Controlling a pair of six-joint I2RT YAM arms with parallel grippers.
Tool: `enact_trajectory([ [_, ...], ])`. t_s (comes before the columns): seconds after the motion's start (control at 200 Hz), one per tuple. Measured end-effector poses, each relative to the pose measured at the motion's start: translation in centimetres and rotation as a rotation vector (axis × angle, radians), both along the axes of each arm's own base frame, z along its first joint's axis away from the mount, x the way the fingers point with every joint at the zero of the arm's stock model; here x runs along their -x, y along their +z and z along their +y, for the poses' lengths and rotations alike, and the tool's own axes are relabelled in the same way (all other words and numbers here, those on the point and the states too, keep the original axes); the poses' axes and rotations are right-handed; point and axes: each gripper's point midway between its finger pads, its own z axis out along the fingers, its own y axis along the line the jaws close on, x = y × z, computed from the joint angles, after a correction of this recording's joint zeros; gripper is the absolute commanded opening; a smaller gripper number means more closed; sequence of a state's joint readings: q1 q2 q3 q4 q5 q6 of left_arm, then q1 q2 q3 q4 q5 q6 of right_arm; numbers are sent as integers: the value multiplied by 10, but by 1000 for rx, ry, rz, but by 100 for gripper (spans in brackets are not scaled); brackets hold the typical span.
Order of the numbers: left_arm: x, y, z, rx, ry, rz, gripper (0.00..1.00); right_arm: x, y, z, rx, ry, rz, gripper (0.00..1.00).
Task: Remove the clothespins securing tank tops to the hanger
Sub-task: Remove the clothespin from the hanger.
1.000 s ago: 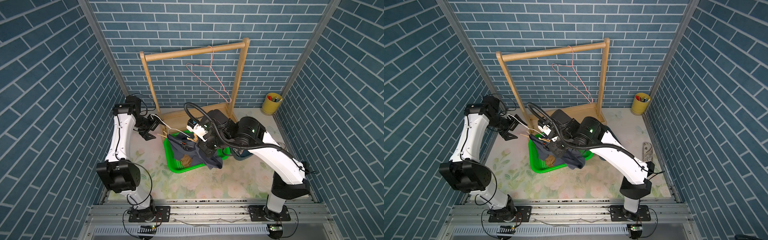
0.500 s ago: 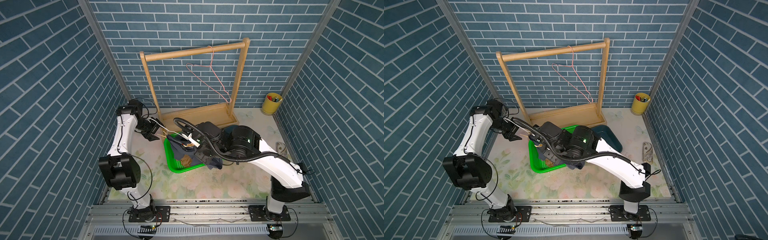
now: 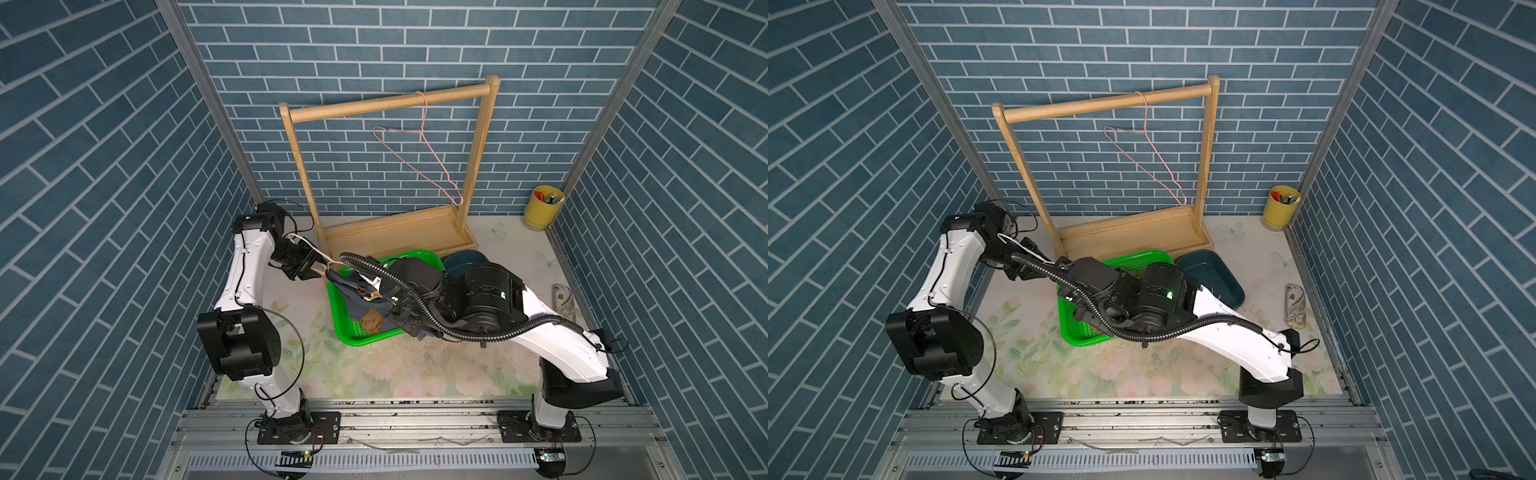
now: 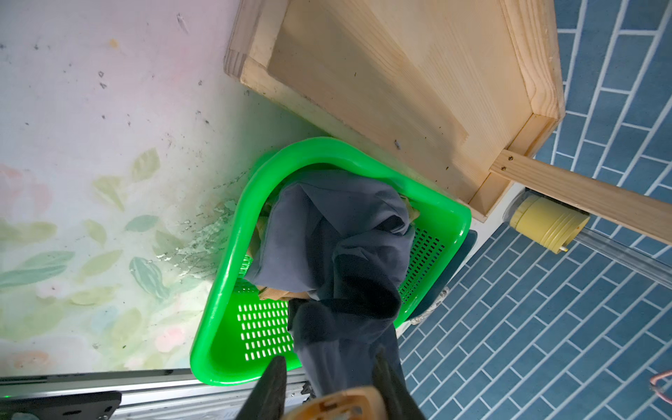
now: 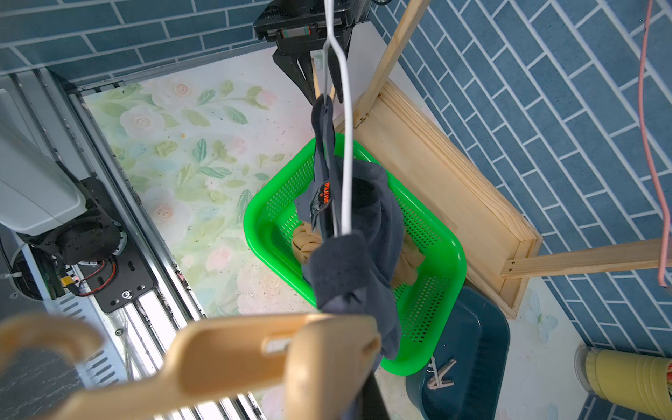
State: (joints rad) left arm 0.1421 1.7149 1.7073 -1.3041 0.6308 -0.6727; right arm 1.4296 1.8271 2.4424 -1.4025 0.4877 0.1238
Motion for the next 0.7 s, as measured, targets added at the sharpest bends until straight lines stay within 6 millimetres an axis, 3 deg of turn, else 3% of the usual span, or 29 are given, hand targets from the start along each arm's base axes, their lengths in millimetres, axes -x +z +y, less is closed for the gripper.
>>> enact_trajectory([
  [0.48, 3, 0, 4, -32, -21, -15, 30, 0, -9, 5, 34, -4, -15, 0],
  [0.7, 10, 3, 12, -101, -56, -39, 24, 0, -24, 7, 73, -6, -12, 0],
])
